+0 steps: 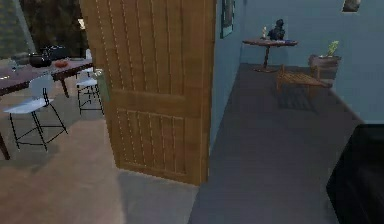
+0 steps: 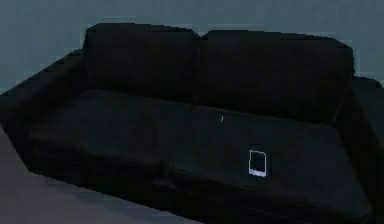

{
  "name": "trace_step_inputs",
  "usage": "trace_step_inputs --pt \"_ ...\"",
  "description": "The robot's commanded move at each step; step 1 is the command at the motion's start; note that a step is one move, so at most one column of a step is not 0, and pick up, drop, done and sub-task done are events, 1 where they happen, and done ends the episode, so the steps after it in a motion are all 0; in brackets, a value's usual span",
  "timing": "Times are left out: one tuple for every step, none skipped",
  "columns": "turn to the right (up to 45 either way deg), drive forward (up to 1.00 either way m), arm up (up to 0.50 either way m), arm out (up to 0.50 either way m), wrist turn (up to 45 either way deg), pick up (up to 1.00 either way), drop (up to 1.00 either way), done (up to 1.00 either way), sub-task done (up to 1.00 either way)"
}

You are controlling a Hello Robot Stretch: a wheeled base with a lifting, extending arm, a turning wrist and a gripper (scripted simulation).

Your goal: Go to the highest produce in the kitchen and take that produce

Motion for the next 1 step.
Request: trace_step_inputs --pt "-39.0 0.00 0.00 0.00 0.0 0.00 0.00 0.00 0.00"
